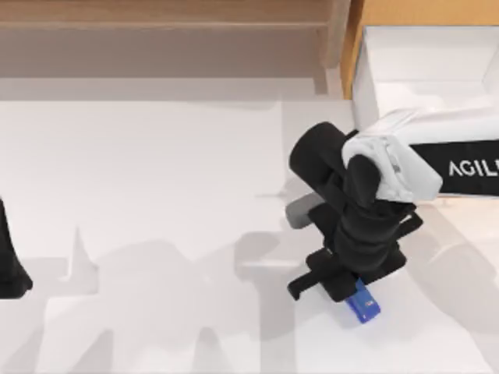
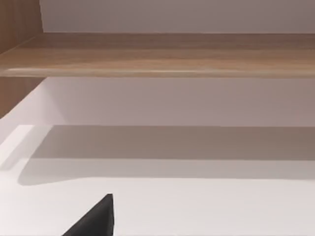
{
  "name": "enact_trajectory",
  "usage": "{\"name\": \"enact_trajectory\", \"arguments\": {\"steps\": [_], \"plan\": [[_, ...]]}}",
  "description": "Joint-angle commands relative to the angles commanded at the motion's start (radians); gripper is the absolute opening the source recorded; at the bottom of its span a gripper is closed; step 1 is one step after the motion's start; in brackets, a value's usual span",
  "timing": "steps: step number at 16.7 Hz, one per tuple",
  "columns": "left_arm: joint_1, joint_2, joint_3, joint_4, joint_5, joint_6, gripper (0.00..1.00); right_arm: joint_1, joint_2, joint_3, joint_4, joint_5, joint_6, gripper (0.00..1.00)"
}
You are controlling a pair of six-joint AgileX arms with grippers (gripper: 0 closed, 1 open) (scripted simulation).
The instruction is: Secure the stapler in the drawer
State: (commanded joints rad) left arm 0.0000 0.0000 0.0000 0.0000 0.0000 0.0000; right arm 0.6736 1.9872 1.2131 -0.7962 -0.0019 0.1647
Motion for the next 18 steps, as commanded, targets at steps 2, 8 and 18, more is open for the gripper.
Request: {"name": "enact_trajectory", "arguments": {"steps": [2, 8, 18], "plan": [[0.000, 0.000, 0.000, 0.000, 0.000, 0.000, 1.00, 0.000, 0.000, 0.000, 0.000, 0.000, 0.000, 0.00], [0.000, 0.000, 0.000, 0.000, 0.000, 0.000, 1.00, -0.001, -0.015, 0.018, -0.030, 0.004, -0.002, 0.00], [0.000, 0.000, 0.000, 0.000, 0.000, 0.000, 1.00, -0.002, -0.050, 0.056, -0.109, 0.003, -0.001, 0.00]]}}
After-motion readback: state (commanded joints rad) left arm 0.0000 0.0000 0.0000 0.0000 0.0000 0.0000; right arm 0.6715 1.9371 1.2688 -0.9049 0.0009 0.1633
